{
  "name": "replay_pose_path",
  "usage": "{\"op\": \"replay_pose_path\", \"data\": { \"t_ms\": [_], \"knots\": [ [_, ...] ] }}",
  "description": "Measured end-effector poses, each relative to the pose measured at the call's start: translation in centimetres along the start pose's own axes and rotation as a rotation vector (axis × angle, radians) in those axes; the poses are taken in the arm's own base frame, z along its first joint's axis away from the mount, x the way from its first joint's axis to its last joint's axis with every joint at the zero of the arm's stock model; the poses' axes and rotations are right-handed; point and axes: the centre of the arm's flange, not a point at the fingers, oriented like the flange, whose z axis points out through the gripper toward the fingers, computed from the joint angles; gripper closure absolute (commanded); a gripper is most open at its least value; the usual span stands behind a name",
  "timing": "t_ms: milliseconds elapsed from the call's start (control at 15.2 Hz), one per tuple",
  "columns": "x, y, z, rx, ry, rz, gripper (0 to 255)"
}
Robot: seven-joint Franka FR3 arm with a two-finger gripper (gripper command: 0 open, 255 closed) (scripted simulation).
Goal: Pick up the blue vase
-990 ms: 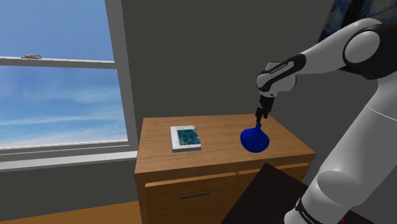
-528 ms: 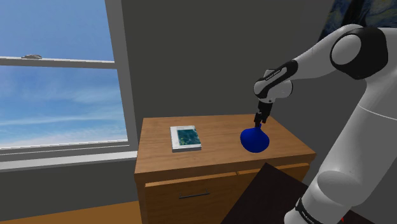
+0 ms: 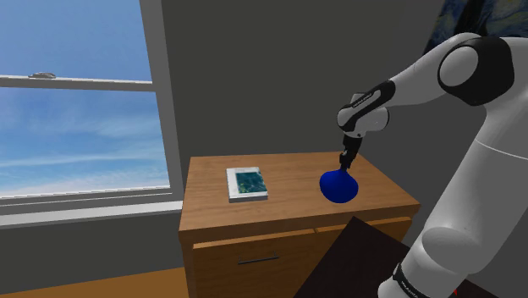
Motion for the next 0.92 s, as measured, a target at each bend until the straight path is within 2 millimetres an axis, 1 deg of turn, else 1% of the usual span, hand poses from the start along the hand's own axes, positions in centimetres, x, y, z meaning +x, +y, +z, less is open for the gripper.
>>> {"op": "replay_pose_path", "data": {
  "t_ms": [264,924],
  "knots": [
    [0.0,0.0,-0.2,0.000,-0.001,0.000,255],
    [-0.2,0.0,-5.1,0.001,-0.002,0.000,255]
  ]
}}
